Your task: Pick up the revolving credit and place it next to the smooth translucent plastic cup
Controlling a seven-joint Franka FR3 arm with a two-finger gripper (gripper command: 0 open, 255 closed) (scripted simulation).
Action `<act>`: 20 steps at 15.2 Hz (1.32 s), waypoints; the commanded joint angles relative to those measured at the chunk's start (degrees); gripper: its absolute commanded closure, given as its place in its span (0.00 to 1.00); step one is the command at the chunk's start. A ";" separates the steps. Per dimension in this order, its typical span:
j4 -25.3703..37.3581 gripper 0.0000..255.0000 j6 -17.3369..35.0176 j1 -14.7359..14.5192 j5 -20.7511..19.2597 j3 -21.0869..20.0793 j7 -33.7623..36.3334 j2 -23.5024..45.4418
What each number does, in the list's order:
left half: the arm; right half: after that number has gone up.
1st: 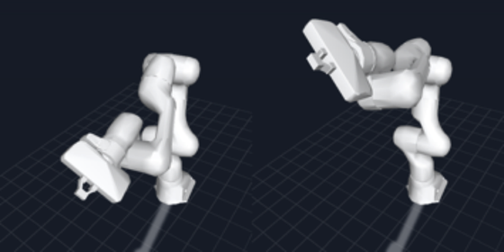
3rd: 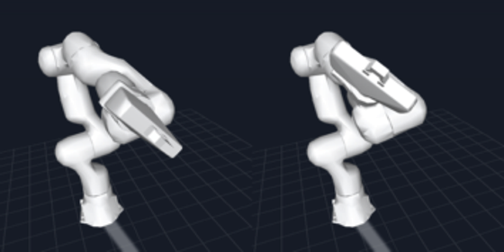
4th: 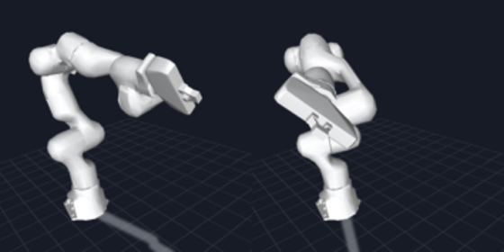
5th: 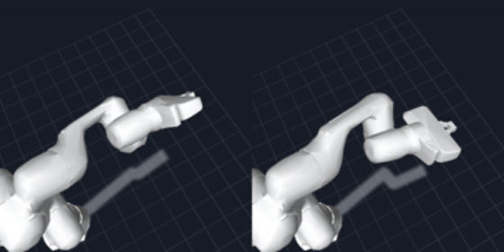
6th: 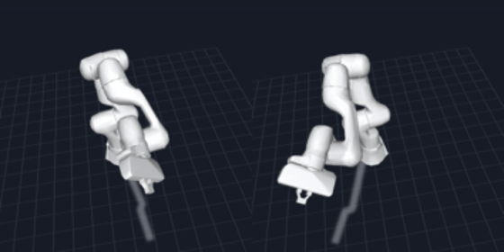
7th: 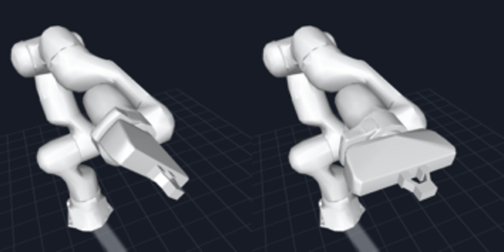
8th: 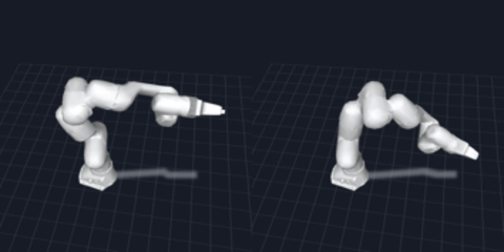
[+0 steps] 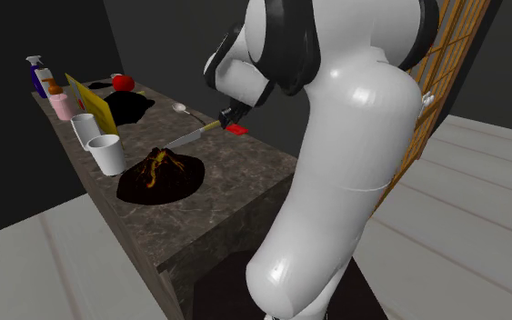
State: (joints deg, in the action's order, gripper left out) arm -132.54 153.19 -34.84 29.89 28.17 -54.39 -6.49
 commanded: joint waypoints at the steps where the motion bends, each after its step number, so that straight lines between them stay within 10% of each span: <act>1: 0.36 1.00 -1.15 0.50 -2.34 -0.39 2.11 -1.20; 20: 9.88 1.00 -10.08 1.68 -11.38 -4.60 14.57 -2.53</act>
State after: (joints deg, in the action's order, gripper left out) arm -123.64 142.90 -32.70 18.58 24.30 -41.10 -10.03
